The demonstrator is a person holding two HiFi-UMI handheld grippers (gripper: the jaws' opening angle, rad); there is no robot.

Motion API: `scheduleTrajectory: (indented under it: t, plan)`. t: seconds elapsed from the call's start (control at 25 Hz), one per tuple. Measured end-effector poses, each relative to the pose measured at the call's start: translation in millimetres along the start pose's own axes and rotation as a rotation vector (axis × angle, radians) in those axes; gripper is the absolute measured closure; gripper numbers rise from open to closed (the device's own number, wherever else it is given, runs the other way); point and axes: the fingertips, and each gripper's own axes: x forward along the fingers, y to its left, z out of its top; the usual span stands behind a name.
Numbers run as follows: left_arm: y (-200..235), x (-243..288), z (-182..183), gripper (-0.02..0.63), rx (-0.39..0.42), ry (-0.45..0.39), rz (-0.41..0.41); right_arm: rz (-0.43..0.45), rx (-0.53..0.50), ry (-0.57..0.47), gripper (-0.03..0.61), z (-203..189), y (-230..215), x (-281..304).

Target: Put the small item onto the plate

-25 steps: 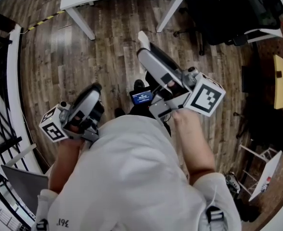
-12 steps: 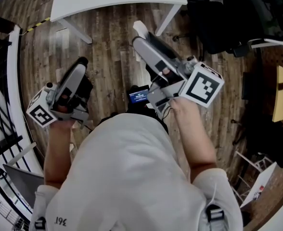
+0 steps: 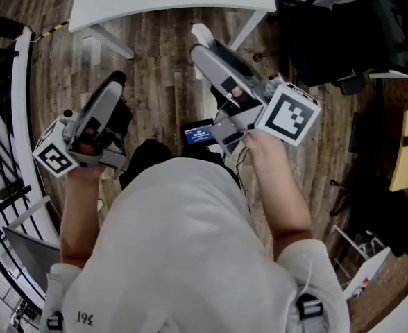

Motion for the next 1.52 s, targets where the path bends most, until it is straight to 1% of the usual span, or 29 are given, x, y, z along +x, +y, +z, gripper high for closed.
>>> scheduleTrajectory:
  t: [0.16, 0.4, 0.76, 0.88, 1.04, 1.2, 1.36, 1.52]
  plan:
    - [20, 17, 14, 0.509, -0.012, -0.004, 0.019, 0.003, 0.015, 0.019, 0.261, 17, -16, 20]
    - [51, 21, 45, 0.509, -0.041, 0.004, -0.005, -0.036, 0.008, 0.022, 0.261, 20, -33, 57]
    - [115, 22, 123, 0.509, -0.09, 0.077, -0.053, -0.138, -0.01, -0.046, 0.261, 34, -65, 136]
    - [133, 15, 148, 0.509, -0.1, 0.103, -0.061, -0.174, -0.03, -0.051, 0.261, 34, -70, 162]
    - [154, 6, 178, 0.509, -0.115, 0.113, -0.074, -0.219, -0.052, -0.052, 0.261, 30, -78, 192]
    - [171, 0, 197, 0.509, -0.129, 0.127, -0.089, -0.26, -0.082, -0.048, 0.261, 29, -86, 215]
    - [187, 2, 217, 0.509, -0.143, 0.138, -0.087, -0.286, -0.1, -0.041, 0.261, 39, -95, 239]
    - [192, 0, 220, 0.509, -0.14, 0.131, -0.08, -0.302, -0.12, -0.008, 0.261, 35, -105, 246]
